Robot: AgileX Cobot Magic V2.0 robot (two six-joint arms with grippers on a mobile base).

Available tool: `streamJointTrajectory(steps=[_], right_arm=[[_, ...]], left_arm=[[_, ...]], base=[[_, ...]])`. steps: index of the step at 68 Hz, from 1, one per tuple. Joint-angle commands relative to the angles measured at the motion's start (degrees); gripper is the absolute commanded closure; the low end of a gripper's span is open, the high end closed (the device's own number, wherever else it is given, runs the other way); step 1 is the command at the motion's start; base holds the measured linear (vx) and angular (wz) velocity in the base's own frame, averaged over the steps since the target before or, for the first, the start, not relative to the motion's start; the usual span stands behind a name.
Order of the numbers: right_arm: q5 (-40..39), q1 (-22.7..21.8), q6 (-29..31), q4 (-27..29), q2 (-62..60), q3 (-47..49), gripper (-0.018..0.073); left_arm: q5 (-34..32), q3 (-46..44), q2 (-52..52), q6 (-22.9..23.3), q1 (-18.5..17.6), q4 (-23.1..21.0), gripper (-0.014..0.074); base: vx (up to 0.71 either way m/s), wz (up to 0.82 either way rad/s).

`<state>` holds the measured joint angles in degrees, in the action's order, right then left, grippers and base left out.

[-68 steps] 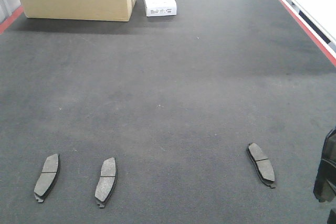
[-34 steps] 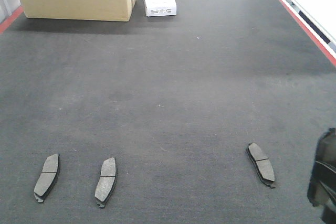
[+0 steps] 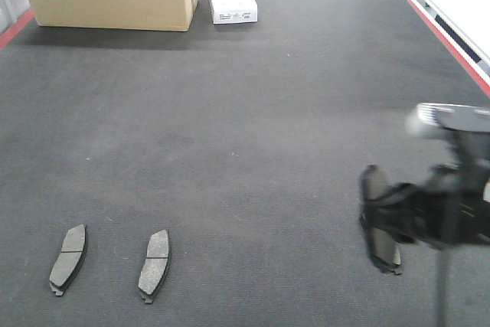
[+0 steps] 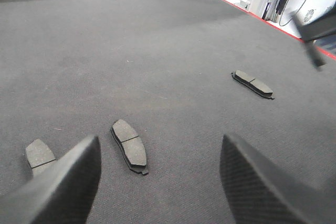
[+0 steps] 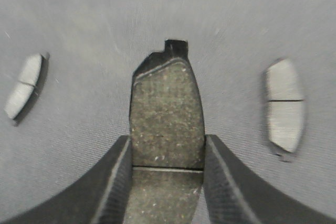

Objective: Move and align brake pads A on conveyor
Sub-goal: 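Lower the right gripper's brake pad onto the belt and open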

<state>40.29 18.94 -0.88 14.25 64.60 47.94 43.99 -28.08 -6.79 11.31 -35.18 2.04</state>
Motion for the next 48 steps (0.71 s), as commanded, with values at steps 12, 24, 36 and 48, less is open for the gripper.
streamJointTrajectory(steps=[12, 24, 36, 48], right_arm=[[-3.8, 9.7, -11.8, -8.1, 14.2, 8.4, 0.0470], [-2.7, 11.4, -26.0, -17.8, 22.9, 11.6, 0.0459], [-1.5, 11.4, -27.7, -16.9, 29.9, 15.1, 0.0447], [2.4, 11.6, -25.8, -16.9, 36.0, 19.9, 0.0421]], left_arm=[[-3.9, -1.2, -0.8, 0.1, -0.4, -0.4, 0.0115], [-3.9, -1.2, -0.8, 0.1, -0.4, -0.4, 0.0115], [-3.9, -1.2, -0.8, 0.1, -0.4, -0.4, 0.0115], [-3.9, -1.2, -0.8, 0.1, -0.4, -0.4, 0.0115]], base=[[0.00, 0.00], [0.00, 0.00], [0.00, 0.00], [0.00, 0.00]])
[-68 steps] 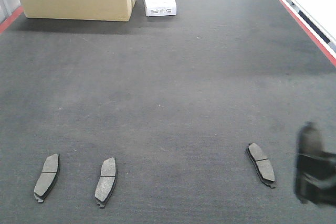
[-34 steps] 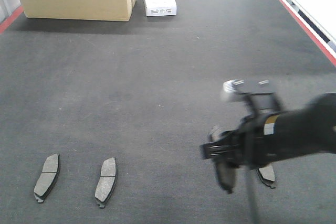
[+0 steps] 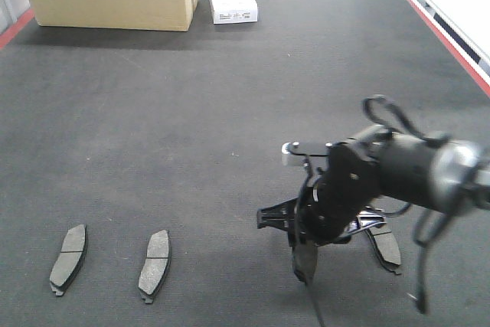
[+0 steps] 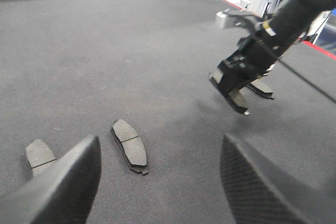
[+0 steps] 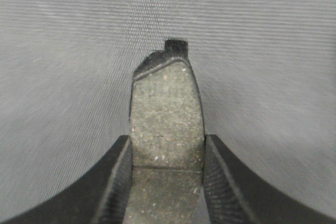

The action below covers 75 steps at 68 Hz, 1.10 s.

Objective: Move and align brake pads A on conveyor
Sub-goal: 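Lower the right gripper's brake pad onto the belt and open, then raise the open right gripper away from the placed pad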

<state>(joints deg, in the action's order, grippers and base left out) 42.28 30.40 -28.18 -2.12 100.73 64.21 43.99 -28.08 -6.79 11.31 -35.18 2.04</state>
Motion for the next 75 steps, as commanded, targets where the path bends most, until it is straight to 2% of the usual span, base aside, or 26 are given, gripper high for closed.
streamJointTrajectory(steps=[1, 10, 18, 30, 48, 67, 75], right_arm=[[0.7, 0.2, 1.8, -0.4, 0.3, 4.1, 0.0416], [2.2, 0.5, 2.2, -0.1, 3.2, 6.2, 0.0337], [2.9, 0.5, 2.2, -0.6, 5.2, 6.9, 0.0229], [1.6, 0.5, 1.5, -1.2, 4.0, 7.0, 0.0104], [1.9, 0.5, 1.5, -6.0, -6.5, 5.9, 0.0099], [-0.6, 1.1, 1.5, -14.7, -24.9, -2.0, 0.0099], [-1.6, 1.1, 1.5, -16.2, -32.1, -6.2, 0.0099]], left_arm=[[-3.9, -1.2, -0.8, 0.1, -0.4, -0.4, 0.0115], [-3.9, -1.2, -0.8, 0.1, -0.4, -0.4, 0.0115], [-3.9, -1.2, -0.7, 0.1, -0.4, -0.4, 0.0115], [-3.9, -1.2, -0.7, 0.1, -0.4, -0.4, 0.0115], [-3.9, -1.2, -0.7, 0.1, -0.4, -0.4, 0.0115], [-3.9, -1.2, -0.8, 0.1, -0.4, -0.3, 0.0115], [-3.9, -1.2, -0.8, 0.1, -0.4, -0.3, 0.0115]], base=[[0.00, 0.00], [0.00, 0.00], [0.00, 0.00], [0.00, 0.00], [0.00, 0.00], [0.00, 0.00], [0.00, 0.00]])
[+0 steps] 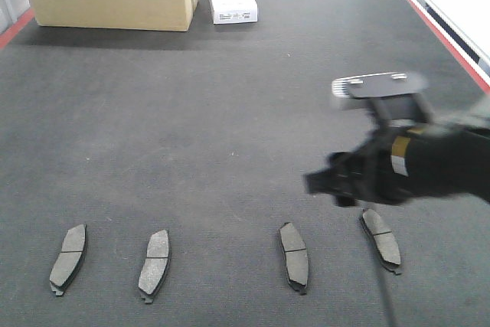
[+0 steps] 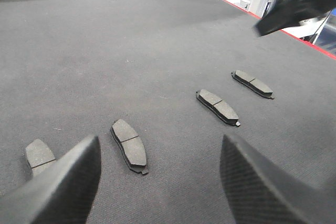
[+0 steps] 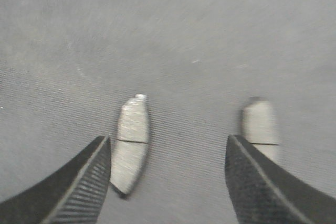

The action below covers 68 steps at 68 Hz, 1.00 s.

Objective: Move and align brake pads A on conveyor
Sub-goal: 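Raise the open right gripper away from the placed pad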

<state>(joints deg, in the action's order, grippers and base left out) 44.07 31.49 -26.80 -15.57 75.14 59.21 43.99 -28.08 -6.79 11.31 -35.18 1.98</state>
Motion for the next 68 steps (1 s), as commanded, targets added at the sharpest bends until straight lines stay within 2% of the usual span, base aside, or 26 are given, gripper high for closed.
streamJointTrajectory(steps=[1, 30, 44, 54, 68], right_arm=[[-3.6, 0.0, 0.1, -2.7, -7.4, -1.8, 0.0099], [-14.5, 0.0, 1.8, -2.7, -37.4, -19.0, 0.0099], [-18.8, 0.0, 7.8, -2.3, -51.3, -27.0, 0.0099], [-23.4, 0.0, 8.5, -2.2, -61.0, -32.7, 0.0099], [-27.6, 0.0, 8.5, -2.2, -66.3, -37.9, 0.0119]], left_arm=[[-3.9, -1.2, -0.8, 0.1, -0.4, -0.2, 0.0115], [-4.1, -1.2, -0.8, 0.1, -0.4, -0.2, 0.0115], [-4.1, -1.2, -0.8, 0.1, -0.4, -0.2, 0.0115], [-4.1, -1.2, -0.8, 0.1, -0.4, -0.2, 0.0115], [-4.2, -1.2, -0.8, 0.1, -0.4, -0.2, 0.0120]], base=[[0.00, 0.00], [0.00, 0.00], [0.00, 0.00], [0.00, 0.00], [0.00, 0.00]])
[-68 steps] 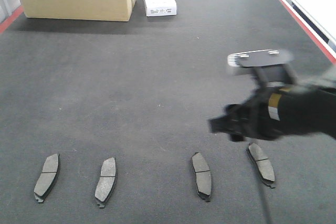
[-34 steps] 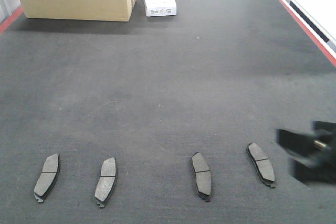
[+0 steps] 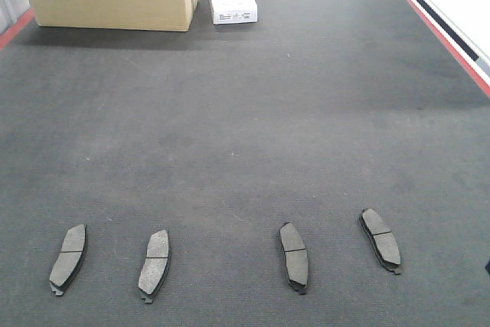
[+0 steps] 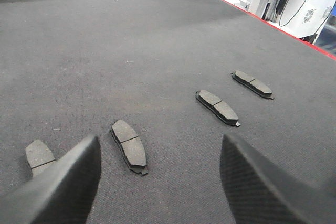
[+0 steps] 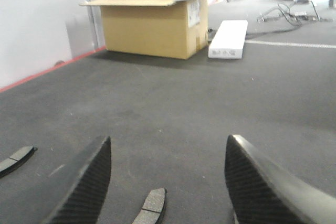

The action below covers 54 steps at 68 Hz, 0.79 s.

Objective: Move and align brake pads A on conveyor
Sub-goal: 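Raise the open right gripper away from the placed pad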

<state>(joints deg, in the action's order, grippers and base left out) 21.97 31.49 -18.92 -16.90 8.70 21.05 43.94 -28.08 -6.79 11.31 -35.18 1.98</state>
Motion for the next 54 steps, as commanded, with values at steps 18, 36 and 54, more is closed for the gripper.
streamJointTrajectory(steps=[18, 36, 54], right_arm=[[-4.7, 0.0, 0.6, -1.0, 0.3, -0.1, 0.0561], [-4.3, 0.0, 0.5, -0.9, 0.3, -0.1, 0.0571], [-4.3, 0.0, 0.5, -0.9, 0.3, -0.1, 0.0571]], left_arm=[[-4.6, -1.2, -0.8, -0.4, -0.4, -0.2, 0.0556], [-4.0, -1.2, -0.8, -0.5, -0.4, -0.2, 0.0604], [-3.9, -1.2, -0.8, -0.5, -0.4, -0.2, 0.0603]], base=[[0.00, 0.00], [0.00, 0.00], [0.00, 0.00]])
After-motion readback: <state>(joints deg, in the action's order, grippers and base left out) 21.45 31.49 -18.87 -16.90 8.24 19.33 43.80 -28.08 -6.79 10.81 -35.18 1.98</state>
